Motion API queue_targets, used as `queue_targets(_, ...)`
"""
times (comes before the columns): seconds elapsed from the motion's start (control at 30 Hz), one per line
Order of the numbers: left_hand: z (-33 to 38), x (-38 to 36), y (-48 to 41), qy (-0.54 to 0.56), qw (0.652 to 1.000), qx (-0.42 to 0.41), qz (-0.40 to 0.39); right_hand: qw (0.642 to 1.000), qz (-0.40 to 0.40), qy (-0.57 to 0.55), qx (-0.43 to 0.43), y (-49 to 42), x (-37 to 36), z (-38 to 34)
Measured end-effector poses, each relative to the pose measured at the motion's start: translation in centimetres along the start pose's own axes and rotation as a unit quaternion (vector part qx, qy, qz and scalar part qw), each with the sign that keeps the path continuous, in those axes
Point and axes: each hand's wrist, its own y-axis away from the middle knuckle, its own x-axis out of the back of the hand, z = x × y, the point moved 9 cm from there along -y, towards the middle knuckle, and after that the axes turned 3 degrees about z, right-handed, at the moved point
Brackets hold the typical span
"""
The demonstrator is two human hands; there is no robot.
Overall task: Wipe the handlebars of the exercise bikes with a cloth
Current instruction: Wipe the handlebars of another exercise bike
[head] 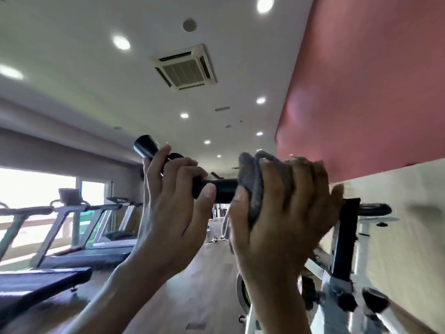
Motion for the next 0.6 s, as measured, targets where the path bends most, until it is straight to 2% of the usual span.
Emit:
queue_targets(0.1,-0.6,0.2,0.0,0.014,1.000,-0.013,-0.002,0.991,-0.069,0.042,0.111,-0.2,-0.3,-2.5)
queue_targets(0.23,-1.7,0.7,-0.4,-0.039,0.998,-0.039,0.000,0.985,-0.139,0.062,0.086,-3.0,0.7,-0.7)
queue_targets(0.3,-1.3,1.1,-0.3,-0.030,0.999,-0.025,-0.013,0.973,-0.212,0.058,0.070,-3.8,0.1,-0.9)
queue_targets(0.4,-0.4,2.0,-0.5,-0.029,0.997,0.018,-0.075,0.941,-0.321,0.074,0.076,-4.7,-0.7,-1.8)
queue_targets(0.5,-0.1,2.3,-0.7,-0.039,0.985,0.033,-0.162,0.894,-0.432,0.096,0.066,-4.5,-1.6,-1.5)
queue_targets(0.6,-0.3,2.0,-1.0,-0.052,0.969,0.049,-0.238,0.857,-0.500,0.109,0.054,-4.4,-2.3,-1.2)
